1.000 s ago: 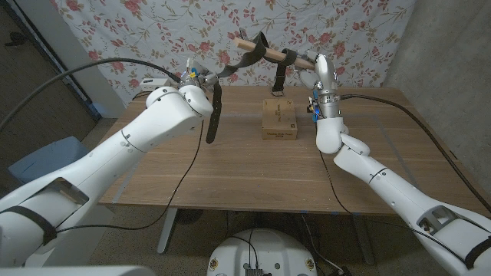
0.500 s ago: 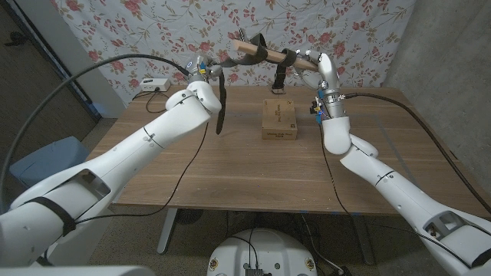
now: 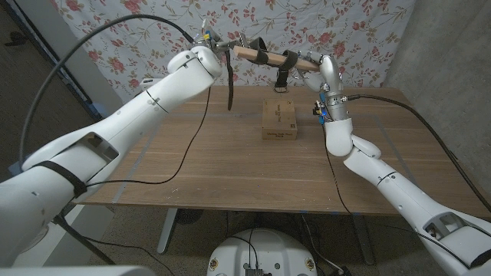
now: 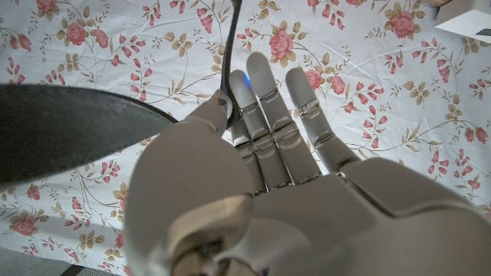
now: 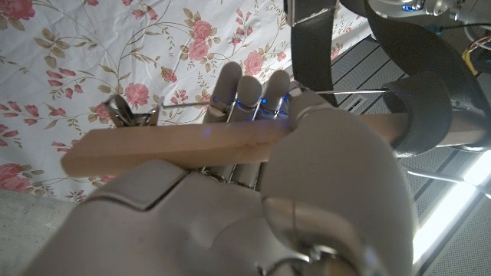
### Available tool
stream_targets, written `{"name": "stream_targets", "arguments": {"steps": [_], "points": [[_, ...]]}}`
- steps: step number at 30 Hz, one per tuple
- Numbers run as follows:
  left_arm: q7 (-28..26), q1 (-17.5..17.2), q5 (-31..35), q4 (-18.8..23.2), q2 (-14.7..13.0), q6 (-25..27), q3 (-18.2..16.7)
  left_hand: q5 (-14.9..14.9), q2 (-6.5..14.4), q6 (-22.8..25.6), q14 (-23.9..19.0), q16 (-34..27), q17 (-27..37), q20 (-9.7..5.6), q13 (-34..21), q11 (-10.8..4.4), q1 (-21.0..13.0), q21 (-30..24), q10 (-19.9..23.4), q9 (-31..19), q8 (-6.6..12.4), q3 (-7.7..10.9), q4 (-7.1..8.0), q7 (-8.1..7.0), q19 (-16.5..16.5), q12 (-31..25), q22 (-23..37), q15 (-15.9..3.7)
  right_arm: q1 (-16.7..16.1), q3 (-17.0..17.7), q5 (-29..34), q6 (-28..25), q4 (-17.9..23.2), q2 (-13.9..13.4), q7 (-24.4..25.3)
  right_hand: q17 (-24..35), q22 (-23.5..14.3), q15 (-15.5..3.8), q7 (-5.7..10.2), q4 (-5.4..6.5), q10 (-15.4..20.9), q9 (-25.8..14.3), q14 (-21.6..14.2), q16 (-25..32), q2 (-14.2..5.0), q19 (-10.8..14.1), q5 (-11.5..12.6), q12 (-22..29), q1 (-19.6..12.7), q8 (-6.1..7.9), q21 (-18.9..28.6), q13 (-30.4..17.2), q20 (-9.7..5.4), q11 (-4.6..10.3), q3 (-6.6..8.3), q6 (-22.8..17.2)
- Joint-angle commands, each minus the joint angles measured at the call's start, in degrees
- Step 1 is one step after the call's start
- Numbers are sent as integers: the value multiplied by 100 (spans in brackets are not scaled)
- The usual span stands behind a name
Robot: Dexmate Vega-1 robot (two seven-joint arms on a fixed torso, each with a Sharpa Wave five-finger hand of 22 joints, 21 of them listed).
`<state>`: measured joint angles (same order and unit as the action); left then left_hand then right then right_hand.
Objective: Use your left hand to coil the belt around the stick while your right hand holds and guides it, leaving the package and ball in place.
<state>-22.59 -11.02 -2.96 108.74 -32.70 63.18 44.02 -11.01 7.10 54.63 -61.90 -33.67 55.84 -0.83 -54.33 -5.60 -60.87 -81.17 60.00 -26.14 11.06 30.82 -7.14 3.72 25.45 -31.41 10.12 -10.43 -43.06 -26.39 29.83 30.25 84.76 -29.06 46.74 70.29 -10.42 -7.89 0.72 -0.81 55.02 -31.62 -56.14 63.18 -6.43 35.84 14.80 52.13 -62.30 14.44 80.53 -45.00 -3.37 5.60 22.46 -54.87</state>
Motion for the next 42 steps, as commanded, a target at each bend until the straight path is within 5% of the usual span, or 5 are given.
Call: {"name": "stream_targets", "arguments": {"steps": [1,11,20,33,42], "points": [[728,212,-584,5,159,-633,-778,-54,284,124,61,17,63,-11,-166,12,-158,5,6,-131,96,124,127,82,-2,-104,19,-62,267,-312,568,-599,-278,31,419,11,-4,-461,16,16,-2,-73,-34,3,-136,-34,-13,3,-21,39,14,-13,-774,5,51,-220],[901,243,-1360,-94,385,-1261,-1497,-109,260,126,27,-46,192,-9,-429,12,-144,4,-16,-285,174,180,134,85,55,-234,27,-64,636,-765,825,-1127,-673,88,680,12,-5,-461,26,23,2,-79,-10,1,-131,-78,-18,1,1,29,6,-11,-770,3,49,-228],[1150,1214,-1328,-421,391,-723,-914,-45,223,214,-108,-76,92,-66,-179,15,-241,-81,147,-315,174,141,-2,178,194,-121,50,-76,1057,-1303,1105,-1376,-1228,190,1146,10,-4,-461,40,26,-1,-78,8,-3,-132,-77,-17,2,11,22,7,-18,-769,-1,51,-239],[1937,2148,-1149,-1817,830,-1448,-173,49,236,180,-232,-66,-102,-83,19,27,-341,-161,210,-214,30,68,-119,212,273,5,48,-95,1295,-1847,1577,-1447,-1123,113,1574,10,-2,-461,43,30,-3,-78,23,-6,-129,-84,-12,-1,26,13,1,-23,-778,17,55,-251],[2482,2755,-957,-2371,1346,-1633,258,87,217,227,-360,-56,-254,-139,132,4,-412,-227,339,-131,1,42,-179,208,406,49,40,-125,1578,-2243,1900,-1563,-1520,259,1726,10,0,-461,40,34,4,-91,27,-5,-125,-95,-9,-5,37,15,-6,-16,-774,-5,55,-252]]}}
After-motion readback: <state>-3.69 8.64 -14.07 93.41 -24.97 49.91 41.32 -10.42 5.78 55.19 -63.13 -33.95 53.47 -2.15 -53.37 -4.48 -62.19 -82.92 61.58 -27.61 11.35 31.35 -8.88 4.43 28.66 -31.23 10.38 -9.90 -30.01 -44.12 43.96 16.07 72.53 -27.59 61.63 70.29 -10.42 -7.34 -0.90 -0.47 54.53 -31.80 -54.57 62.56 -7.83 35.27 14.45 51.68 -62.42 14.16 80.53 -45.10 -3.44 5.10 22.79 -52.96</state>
